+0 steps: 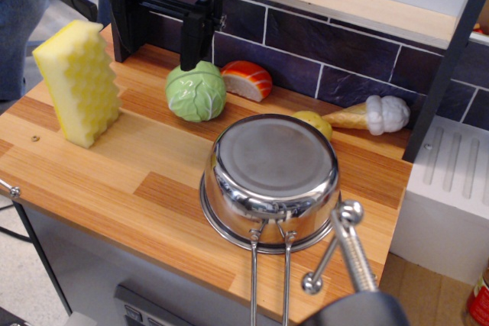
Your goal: Wipe pot with sponge
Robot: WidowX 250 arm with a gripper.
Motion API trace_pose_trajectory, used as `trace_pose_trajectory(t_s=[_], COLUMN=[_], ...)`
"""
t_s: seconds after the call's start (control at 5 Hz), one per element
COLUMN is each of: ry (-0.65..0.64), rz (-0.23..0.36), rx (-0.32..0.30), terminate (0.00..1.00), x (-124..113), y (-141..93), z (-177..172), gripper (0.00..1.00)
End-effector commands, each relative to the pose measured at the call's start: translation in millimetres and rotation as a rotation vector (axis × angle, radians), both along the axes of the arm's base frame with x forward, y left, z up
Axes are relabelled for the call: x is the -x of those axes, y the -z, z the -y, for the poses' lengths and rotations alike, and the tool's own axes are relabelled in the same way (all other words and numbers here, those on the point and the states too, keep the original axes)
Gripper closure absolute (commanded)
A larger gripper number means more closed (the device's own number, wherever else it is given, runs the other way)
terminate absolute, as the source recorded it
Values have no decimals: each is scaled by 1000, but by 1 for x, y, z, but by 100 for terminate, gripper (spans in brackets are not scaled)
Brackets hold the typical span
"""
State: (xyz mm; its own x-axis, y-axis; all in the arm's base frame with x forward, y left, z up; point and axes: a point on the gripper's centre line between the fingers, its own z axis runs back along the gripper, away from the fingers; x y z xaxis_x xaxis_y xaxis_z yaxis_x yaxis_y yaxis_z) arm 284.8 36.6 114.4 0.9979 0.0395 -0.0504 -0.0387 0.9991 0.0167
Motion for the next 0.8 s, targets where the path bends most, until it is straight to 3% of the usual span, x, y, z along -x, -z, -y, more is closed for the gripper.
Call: trace_pose_trajectory(t_s=[0.0,0.2,0.4,0.6], ry=[0,8,-14,14], rz=[0,36,29,30], rx=[0,43,70,39], terminate=[0,0,0,0], x=[0,-3,-1,8], y=[0,-37,-55,-58], z=[0,-20,-53,-85], gripper=[0,0,0,0])
